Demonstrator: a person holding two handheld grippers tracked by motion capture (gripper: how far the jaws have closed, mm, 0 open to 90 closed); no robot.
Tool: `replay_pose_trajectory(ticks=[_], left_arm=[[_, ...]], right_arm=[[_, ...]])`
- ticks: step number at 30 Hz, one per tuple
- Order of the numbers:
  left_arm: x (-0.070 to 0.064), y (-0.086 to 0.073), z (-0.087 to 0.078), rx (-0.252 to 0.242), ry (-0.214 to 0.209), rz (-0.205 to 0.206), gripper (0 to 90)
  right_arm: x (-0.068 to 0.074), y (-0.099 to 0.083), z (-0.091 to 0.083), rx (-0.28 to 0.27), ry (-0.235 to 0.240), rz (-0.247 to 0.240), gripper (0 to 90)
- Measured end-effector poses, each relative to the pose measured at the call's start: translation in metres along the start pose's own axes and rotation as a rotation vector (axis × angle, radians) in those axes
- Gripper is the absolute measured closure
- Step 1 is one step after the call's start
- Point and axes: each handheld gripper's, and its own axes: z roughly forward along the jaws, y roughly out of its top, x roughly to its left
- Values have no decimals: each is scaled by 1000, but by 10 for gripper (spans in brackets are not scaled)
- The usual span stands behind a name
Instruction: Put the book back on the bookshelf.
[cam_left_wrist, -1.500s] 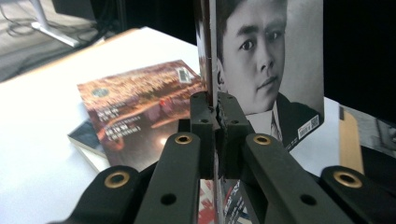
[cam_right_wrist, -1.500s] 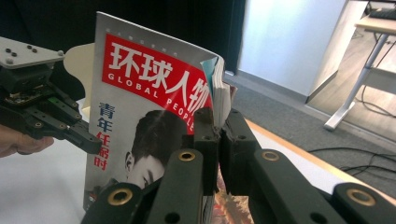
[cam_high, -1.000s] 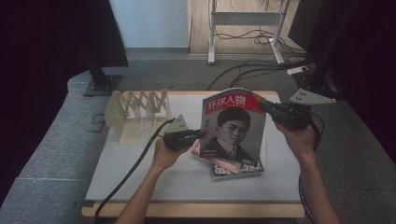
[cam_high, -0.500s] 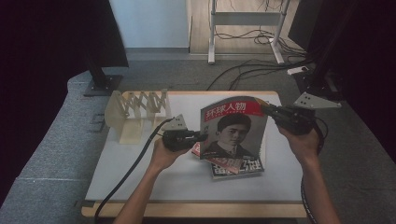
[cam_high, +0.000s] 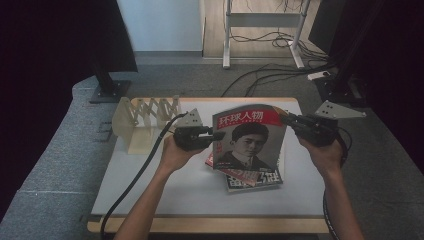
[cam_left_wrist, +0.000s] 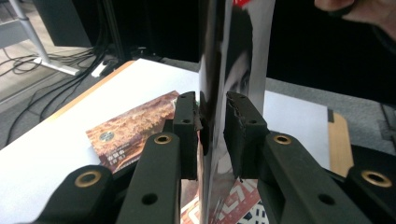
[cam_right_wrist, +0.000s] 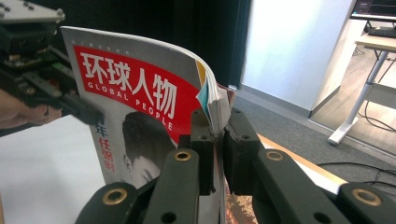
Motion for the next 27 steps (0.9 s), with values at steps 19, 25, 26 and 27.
replay_pose_trajectory(ticks=[19,25,26,27], left_arm=[[1,43,4,-20,32,59,831],[4,44,3,-4,8,51,864],[6,44,2,-2,-3,46,864],[7,44,2,0,-11,43,864]], right_arm=[[2,0,-1,5,4,-9,817],[2,-2,-3,21,-20,-26,787],[1,-3,-3,25,-30,-31,780],[1,-4,-4,31,-41,-35,778]])
